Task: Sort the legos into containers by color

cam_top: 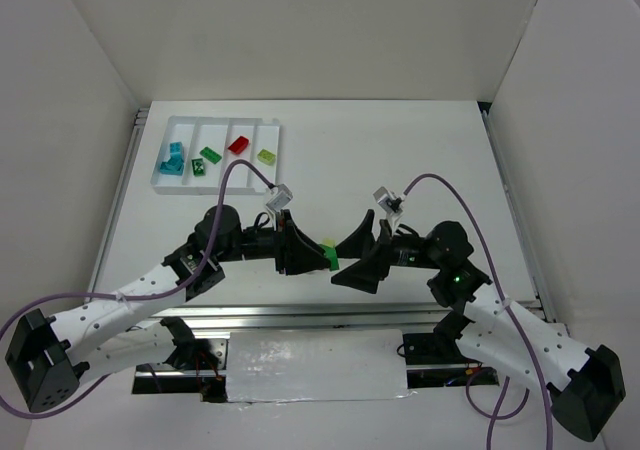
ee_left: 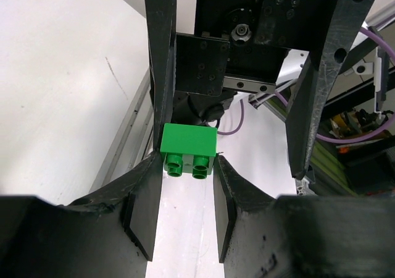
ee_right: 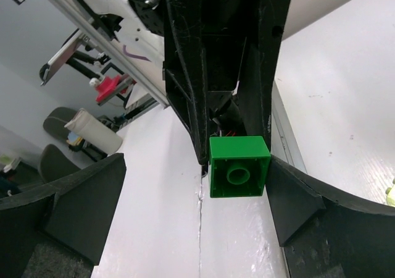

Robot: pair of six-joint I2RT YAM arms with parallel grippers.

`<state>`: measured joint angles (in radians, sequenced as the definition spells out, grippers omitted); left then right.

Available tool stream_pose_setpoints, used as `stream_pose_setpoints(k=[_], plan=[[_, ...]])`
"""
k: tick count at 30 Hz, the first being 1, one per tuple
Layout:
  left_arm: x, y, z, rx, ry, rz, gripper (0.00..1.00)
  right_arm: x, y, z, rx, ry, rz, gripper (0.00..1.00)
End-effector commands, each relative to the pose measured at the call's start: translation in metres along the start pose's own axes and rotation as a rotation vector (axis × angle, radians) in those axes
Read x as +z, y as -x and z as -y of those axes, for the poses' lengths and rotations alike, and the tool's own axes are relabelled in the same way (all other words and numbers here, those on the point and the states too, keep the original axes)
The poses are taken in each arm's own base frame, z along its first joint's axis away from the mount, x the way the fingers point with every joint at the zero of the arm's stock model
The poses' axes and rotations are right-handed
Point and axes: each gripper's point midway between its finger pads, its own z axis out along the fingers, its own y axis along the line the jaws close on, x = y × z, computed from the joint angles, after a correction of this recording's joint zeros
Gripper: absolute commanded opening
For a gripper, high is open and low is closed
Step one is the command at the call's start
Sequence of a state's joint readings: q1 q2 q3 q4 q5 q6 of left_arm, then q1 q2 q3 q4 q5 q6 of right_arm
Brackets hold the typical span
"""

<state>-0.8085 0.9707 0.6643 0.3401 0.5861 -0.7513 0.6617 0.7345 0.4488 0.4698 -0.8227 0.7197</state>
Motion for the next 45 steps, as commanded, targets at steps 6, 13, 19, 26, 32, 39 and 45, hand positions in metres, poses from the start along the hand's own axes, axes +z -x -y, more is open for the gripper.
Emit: stream_pose_setpoints(k=[6, 13, 19, 26, 32, 39, 45], plan=[[-0.003, 0.029, 0.048, 0.127, -0.142, 0.070, 0.00, 0.003, 0.011, 0.020, -0.018, -0.113, 0.048, 0.88], [-0.001, 0.026, 0.047, 0.124, -0.154, 0.063, 0.00, 0.002, 0.013, 0.008, -0.045, -0.060, 0.052, 0.02], [-0.003, 0.028, 0.045, 0.139, -0.137, 0.067, 0.00, 0.000, 0.011, 0.002, -0.052, -0.030, 0.048, 0.79], [-0.007, 0.033, 0.048, 0.155, -0.124, 0.087, 0.00, 0.000, 0.011, 0.004, -0.049, -0.043, 0.054, 1.00], [-0.008, 0.036, 0.038, 0.154, -0.057, 0.105, 0.00, -0.001, 0.011, 0.006, -0.050, -0.054, 0.054, 1.00], [-0.015, 0.058, 0.006, 0.161, 0.124, 0.167, 0.00, -0.002, 0.008, 0.008, -0.050, -0.071, 0.044, 1.00], [-0.032, 0.092, -0.032, 0.139, 0.316, 0.255, 0.00, -0.005, 0.002, 0.022, -0.042, -0.143, 0.031, 1.00]])
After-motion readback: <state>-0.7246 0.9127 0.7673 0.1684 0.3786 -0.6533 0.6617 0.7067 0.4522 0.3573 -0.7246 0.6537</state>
